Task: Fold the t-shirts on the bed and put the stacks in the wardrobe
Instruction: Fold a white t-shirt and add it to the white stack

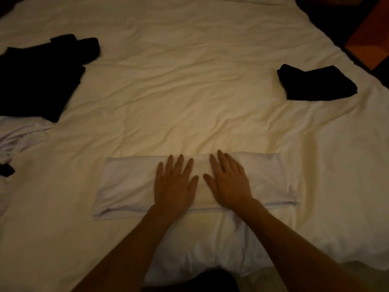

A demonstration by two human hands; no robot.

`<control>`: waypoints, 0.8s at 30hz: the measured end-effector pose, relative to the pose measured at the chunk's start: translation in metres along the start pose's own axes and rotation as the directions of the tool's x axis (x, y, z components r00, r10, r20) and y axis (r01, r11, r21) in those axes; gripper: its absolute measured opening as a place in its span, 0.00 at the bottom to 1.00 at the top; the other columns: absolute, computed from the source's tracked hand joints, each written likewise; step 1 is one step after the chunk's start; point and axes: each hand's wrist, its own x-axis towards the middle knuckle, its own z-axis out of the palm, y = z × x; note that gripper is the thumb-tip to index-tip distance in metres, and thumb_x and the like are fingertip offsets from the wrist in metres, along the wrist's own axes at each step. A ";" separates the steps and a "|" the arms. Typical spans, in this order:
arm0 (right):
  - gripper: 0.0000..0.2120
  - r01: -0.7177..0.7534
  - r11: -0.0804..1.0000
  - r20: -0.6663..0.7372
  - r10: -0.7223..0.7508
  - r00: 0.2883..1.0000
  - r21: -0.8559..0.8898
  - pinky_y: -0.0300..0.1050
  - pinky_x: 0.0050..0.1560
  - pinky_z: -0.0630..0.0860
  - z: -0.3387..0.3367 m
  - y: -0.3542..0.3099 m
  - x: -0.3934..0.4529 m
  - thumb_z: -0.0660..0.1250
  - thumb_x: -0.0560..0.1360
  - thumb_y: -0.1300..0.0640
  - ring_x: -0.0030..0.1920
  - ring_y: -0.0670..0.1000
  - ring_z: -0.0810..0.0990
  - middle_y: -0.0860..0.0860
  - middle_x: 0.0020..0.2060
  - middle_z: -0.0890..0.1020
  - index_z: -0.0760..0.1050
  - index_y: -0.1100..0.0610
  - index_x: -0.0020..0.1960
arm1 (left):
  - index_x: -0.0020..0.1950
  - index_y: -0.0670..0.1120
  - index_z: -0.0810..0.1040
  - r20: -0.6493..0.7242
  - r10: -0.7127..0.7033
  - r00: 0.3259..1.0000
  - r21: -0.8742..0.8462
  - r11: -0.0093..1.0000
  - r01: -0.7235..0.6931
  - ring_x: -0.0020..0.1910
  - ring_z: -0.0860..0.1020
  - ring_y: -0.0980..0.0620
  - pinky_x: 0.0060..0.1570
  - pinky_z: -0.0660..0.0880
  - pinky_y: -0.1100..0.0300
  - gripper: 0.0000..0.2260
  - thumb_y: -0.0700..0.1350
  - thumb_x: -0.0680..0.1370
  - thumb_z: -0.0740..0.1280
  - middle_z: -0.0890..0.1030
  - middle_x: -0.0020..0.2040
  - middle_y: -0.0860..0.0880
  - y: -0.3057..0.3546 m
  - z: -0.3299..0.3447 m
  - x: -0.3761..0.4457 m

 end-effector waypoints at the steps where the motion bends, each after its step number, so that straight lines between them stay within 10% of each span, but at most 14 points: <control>1: 0.35 -0.030 0.999 0.016 0.031 0.999 -0.038 0.59 0.65 0.71 0.002 0.015 -0.004 0.43 0.80 0.35 0.68 0.61 0.74 0.59 0.69 0.74 0.72 0.55 0.71 | 0.70 0.50 0.76 -0.019 -0.015 1.000 0.015 1.000 0.015 0.70 0.72 0.41 0.71 0.57 0.44 0.26 0.59 0.79 0.51 0.76 0.70 0.45 -0.018 0.004 -0.004; 6: 0.41 -0.260 0.956 0.023 0.265 0.964 -0.138 0.58 0.72 0.60 -0.011 0.103 -0.030 0.35 0.73 0.27 0.76 0.57 0.63 0.51 0.77 0.63 0.60 0.46 0.78 | 0.77 0.53 0.67 -0.108 -0.231 0.967 0.045 0.971 0.237 0.76 0.63 0.43 0.73 0.53 0.45 0.30 0.63 0.80 0.43 0.66 0.77 0.48 -0.107 -0.007 -0.029; 11: 0.36 -0.448 0.891 -0.050 0.452 0.891 0.073 0.58 0.64 0.68 -0.016 0.115 -0.041 0.54 0.77 0.33 0.67 0.63 0.68 0.61 0.70 0.68 0.58 0.56 0.77 | 0.80 0.49 0.55 -0.060 -0.517 0.854 -0.278 0.830 0.483 0.74 0.61 0.40 0.72 0.59 0.46 0.33 0.65 0.81 0.50 0.60 0.78 0.43 -0.128 -0.020 -0.044; 15: 0.38 -0.621 0.616 0.130 0.651 0.748 0.485 0.55 0.58 0.72 -0.022 0.126 -0.031 0.68 0.74 0.37 0.61 0.65 0.75 0.64 0.63 0.74 0.67 0.67 0.69 | 0.75 0.38 0.65 0.122 -0.690 0.713 -0.690 0.458 0.561 0.65 0.72 0.37 0.65 0.70 0.49 0.38 0.61 0.75 0.69 0.71 0.71 0.38 -0.132 -0.033 -0.040; 18: 0.35 -0.604 0.500 0.257 0.598 0.759 0.621 0.51 0.50 0.74 -0.027 0.138 -0.031 0.73 0.71 0.41 0.55 0.63 0.78 0.65 0.58 0.78 0.74 0.70 0.62 | 0.72 0.36 0.68 0.324 -0.610 0.723 -0.824 0.194 0.533 0.53 0.76 0.42 0.57 0.73 0.52 0.39 0.60 0.72 0.74 0.75 0.67 0.40 -0.132 -0.043 -0.048; 24: 0.25 -0.397 0.551 0.079 0.511 0.856 0.734 0.55 0.56 0.75 -0.039 0.136 -0.035 0.71 0.75 0.48 0.55 0.61 0.78 0.61 0.56 0.80 0.75 0.66 0.63 | 0.72 0.39 0.71 0.200 -0.565 0.800 -0.933 0.139 0.331 0.51 0.75 0.47 0.53 0.71 0.54 0.28 0.51 0.77 0.71 0.76 0.64 0.42 -0.122 -0.049 -0.052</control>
